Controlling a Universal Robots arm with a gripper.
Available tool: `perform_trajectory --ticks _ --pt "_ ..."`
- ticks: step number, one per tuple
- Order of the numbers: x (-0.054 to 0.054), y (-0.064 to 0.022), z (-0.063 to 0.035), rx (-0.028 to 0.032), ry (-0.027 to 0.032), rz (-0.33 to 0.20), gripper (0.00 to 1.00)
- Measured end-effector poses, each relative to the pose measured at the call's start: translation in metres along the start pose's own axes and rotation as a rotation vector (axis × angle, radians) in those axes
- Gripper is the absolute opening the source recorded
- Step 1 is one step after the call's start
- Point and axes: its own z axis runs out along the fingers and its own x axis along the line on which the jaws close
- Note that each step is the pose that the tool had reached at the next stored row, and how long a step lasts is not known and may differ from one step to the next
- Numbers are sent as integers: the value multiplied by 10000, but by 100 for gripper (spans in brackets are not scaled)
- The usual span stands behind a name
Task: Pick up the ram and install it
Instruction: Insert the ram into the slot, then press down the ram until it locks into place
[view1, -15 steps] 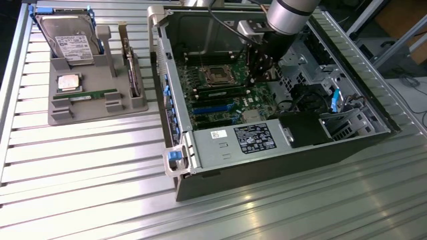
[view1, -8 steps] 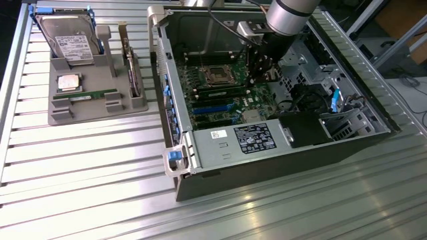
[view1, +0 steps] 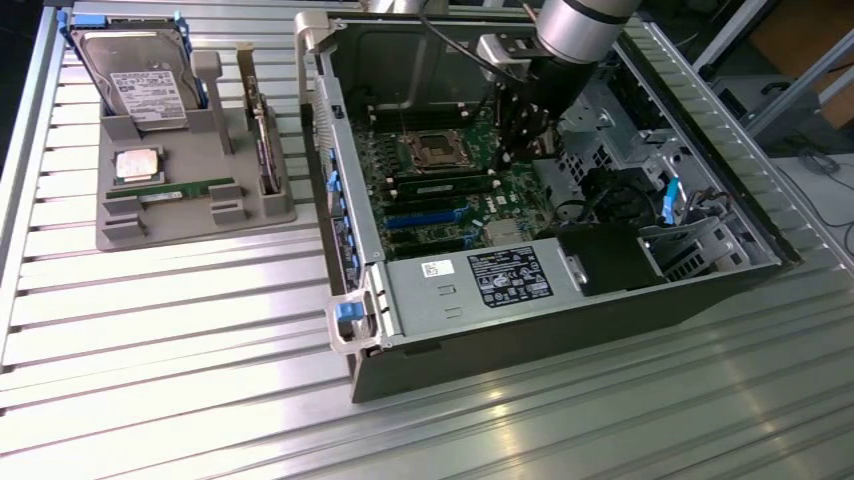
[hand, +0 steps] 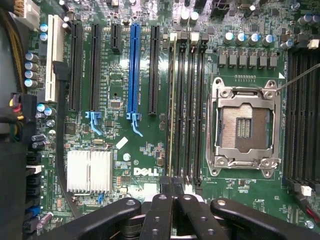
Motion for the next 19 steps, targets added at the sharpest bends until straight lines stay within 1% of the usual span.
perform_trajectory --ticks 1,3,5,6,7,8,9,10,11,12,14,15,17,19 --pt "1 -6 -13 0 1 -2 11" --pt "4 -106 -20 -16 -2 0 11" --pt "10 -285 -32 -80 -4 -1 11" --pt "15 -402 -42 -98 -4 -2 11" --pt "15 -418 -55 -99 -1 -2 11" --pt "16 -431 -93 -99 -3 -2 11" --pt "17 -433 -156 -98 -5 -2 11" --pt "19 -432 -256 -99 -4 -2 11" --pt "20 -428 -328 -98 -4 0 11" --pt "22 -422 -456 -99 -3 -2 11" --pt "25 -412 -605 -98 -4 -1 11" --pt "25 -410 -626 -99 -4 -2 11" --pt "25 -410 -626 -98 -5 -2 11" --pt "22 -351 -555 -99 -4 -3 11"
